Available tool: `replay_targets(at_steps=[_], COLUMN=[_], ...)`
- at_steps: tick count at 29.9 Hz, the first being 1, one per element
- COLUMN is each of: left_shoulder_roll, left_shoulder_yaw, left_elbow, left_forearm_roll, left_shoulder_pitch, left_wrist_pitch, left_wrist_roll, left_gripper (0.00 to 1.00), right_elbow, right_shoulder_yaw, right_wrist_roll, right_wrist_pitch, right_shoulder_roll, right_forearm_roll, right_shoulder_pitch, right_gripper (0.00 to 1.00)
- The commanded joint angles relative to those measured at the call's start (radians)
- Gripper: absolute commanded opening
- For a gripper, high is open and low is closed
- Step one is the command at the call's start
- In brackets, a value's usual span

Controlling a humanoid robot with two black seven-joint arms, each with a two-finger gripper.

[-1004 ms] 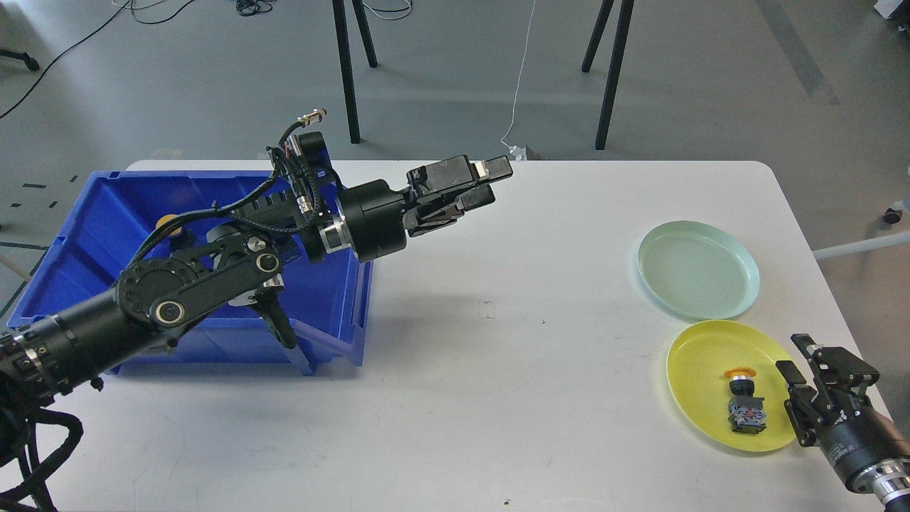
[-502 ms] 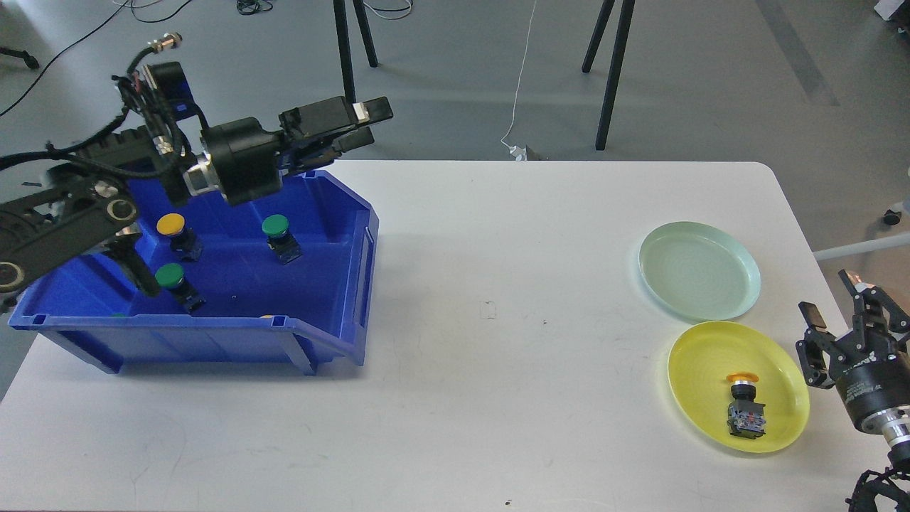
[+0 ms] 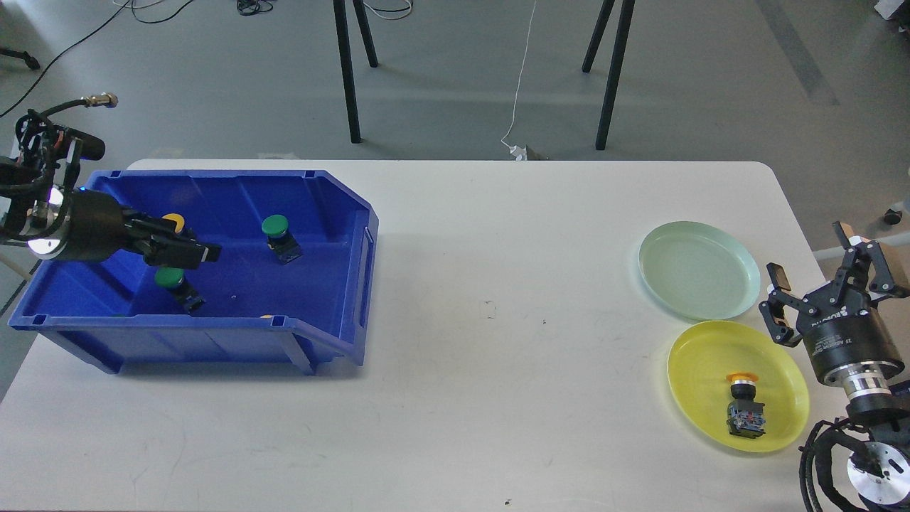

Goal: Pass button and place on color plate
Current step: 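Grasp the green-capped button in the bin with the left gripper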

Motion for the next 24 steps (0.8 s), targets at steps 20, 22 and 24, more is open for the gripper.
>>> replay_targets(at_steps=[20, 22, 24], left_shoulder_roll=[-0.164, -0.179, -0.19], left_shoulder_yaw=[-0.001, -0.002, -0.002], left_elbow=[0.264, 0.272, 0.298], left_forearm_roll=[0.08, 0.08, 0.079], left_shoulder_pitch=[0.106, 0.117, 0.129], left_wrist_pitch=[0.017, 0.018, 0.018], left_wrist_roll=[0.0, 0.0, 0.0], left_gripper=[0.93, 0.93, 0.93], right_elbow=[-0.002, -0.001, -0.001], right_shoulder_yaw=[0.0, -0.002, -0.002], right_wrist_roll=[0.0, 0.0, 0.0], right_wrist_pitch=[0.0, 0.0, 0.0], right_shoulder_roll=[0.0, 0.0, 0.0], right_forearm_roll=[0.0, 0.0, 0.0], right_shoulder_pitch=[-0.015, -0.014, -0.014], right_gripper=[0.96, 0.96, 0.96])
